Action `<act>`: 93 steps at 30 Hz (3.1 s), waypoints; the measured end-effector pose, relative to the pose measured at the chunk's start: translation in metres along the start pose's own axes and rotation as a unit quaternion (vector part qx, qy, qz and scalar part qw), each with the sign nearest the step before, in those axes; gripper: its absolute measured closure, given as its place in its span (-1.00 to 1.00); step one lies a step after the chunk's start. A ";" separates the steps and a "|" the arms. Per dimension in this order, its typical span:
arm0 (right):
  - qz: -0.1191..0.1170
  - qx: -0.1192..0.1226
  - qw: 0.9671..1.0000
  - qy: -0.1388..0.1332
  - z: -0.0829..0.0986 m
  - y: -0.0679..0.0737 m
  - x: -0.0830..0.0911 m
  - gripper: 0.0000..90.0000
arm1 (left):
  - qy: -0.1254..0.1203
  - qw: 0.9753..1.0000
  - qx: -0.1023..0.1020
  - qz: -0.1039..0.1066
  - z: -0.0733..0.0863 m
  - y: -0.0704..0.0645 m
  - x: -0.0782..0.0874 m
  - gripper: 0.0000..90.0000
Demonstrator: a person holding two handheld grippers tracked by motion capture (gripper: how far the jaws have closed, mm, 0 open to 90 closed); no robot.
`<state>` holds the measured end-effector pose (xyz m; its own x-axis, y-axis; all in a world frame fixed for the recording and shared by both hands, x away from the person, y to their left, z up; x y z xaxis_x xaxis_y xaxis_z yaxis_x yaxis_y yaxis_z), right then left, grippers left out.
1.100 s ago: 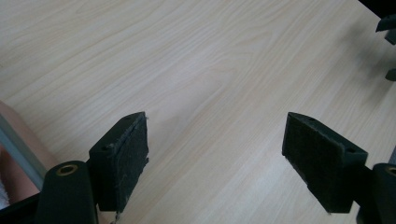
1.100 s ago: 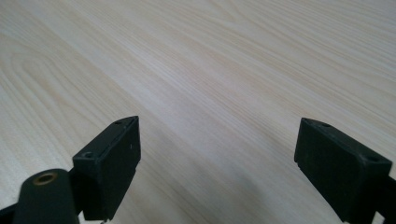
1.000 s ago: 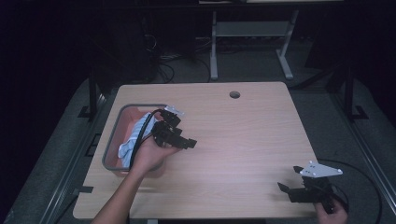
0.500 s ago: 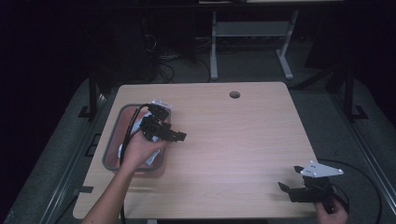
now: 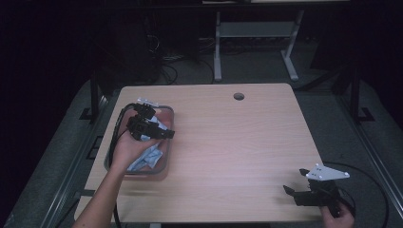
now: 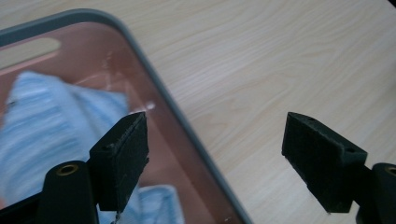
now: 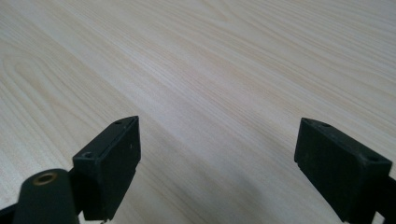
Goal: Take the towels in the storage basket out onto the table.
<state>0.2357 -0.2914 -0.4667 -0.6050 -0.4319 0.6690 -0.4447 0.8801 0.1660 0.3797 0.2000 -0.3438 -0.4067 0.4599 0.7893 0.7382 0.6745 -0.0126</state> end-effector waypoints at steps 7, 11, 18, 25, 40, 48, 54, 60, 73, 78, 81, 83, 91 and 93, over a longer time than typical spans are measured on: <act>0.000 0.000 1.000 0.000 0.000 0.000 0.000 -0.69 | 0.006 0.999 0.030 -0.023 0.016 0.021 0.007 -0.49; -0.002 0.001 1.000 0.000 0.000 0.001 0.000 -0.69 | 0.012 0.998 0.043 -0.034 0.023 0.028 0.007 -0.49; -0.002 0.002 1.000 0.001 0.000 0.002 -0.001 -0.69 | 0.034 0.996 0.069 -0.052 0.040 0.043 -0.001 -0.49; -0.004 0.002 1.000 0.001 0.000 0.002 0.000 -0.69 | 0.055 0.992 0.089 -0.066 0.051 0.053 -0.009 -0.49; -0.008 0.005 1.000 0.003 0.000 0.004 -0.002 -0.69 | 0.145 0.980 0.101 -0.091 0.059 0.064 -0.041 -0.45; -0.009 0.008 1.000 0.003 0.000 0.004 -0.003 -0.69 | 0.199 0.972 0.087 -0.087 0.063 0.063 -0.058 -0.22; -0.010 0.008 1.000 0.003 0.000 0.006 -0.003 -0.69 | 0.229 0.967 0.061 -0.098 0.063 0.055 -0.068 -0.03; -0.011 0.010 1.000 0.003 0.000 0.008 -0.004 -0.69 | 0.207 0.971 0.074 -0.097 0.069 0.058 -0.068 0.05; -0.010 0.011 1.000 0.004 0.000 0.009 -0.007 -0.69 | 0.206 0.970 0.082 -0.100 0.070 0.059 -0.068 0.22; -0.011 0.012 1.000 0.005 -0.001 0.010 -0.008 -0.69 | 0.207 0.970 0.083 -0.099 0.070 0.060 -0.067 0.28; -0.011 0.013 1.000 0.006 -0.001 0.011 -0.008 -0.69 | 0.202 0.971 0.088 -0.098 0.070 0.060 -0.066 0.31; -0.011 0.011 1.000 0.003 -0.001 0.009 -0.006 -0.69 | 0.197 0.972 0.086 -0.096 0.070 0.060 -0.063 0.34; -0.008 0.003 1.000 -0.002 -0.001 0.005 -0.005 -0.69 | 0.156 0.980 0.096 -0.080 0.069 0.061 -0.044 0.38; -0.008 0.002 1.000 -0.004 -0.001 0.005 -0.004 -0.69 | 0.139 0.982 0.102 -0.077 0.070 0.060 -0.038 0.38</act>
<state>0.2366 -0.2848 -0.4674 -0.6037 -0.4475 0.6598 -0.4566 0.8725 0.1740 0.4023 0.2634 -0.4174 -0.3216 0.1864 0.9284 0.5442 0.8387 0.0201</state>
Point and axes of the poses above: each handheld gripper's, and its own axes: x roughly backward along the jaws, z roughly out of its underside, y roughly to its left, the point moved 2 cm from there along -x, roughly forward along the jaws, and after that the axes turned 15 degrees about -x, right-handed, at the moved point
